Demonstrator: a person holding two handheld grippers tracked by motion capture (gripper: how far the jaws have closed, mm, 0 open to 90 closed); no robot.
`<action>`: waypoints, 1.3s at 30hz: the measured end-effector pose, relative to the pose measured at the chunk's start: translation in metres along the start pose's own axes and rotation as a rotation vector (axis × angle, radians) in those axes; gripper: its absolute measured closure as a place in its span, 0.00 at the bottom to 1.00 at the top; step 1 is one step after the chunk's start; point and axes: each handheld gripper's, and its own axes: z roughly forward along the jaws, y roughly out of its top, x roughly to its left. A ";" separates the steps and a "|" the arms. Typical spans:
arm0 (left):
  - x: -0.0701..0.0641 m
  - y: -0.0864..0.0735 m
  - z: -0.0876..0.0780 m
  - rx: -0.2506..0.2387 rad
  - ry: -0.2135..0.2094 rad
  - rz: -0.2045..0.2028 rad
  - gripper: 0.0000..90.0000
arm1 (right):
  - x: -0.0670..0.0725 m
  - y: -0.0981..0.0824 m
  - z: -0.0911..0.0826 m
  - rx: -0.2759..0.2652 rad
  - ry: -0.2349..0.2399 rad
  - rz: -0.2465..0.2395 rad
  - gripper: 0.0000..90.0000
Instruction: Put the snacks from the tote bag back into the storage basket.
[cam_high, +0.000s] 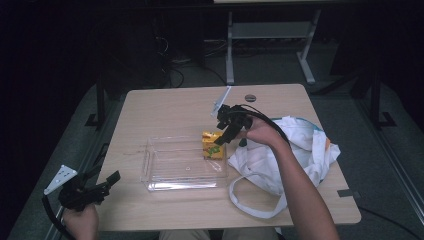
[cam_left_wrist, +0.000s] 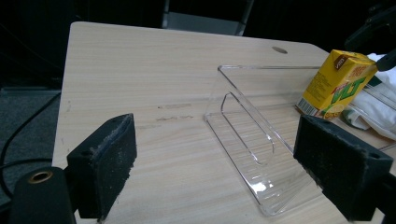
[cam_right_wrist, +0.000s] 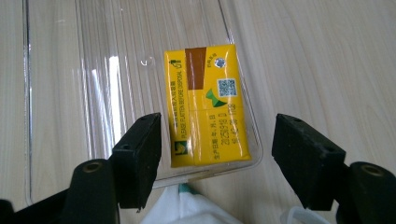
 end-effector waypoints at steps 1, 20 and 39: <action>0.000 0.000 0.000 0.000 0.000 0.000 0.14 | 0.000 0.000 0.000 0.000 0.000 0.000 0.36; -0.001 0.000 0.001 0.003 0.000 -0.004 0.14 | 0.002 -0.011 -0.016 -0.036 -0.008 0.022 0.36; -0.001 0.000 0.002 0.009 -0.002 0.003 0.14 | 0.005 -0.027 -0.025 -0.052 -0.018 0.056 0.36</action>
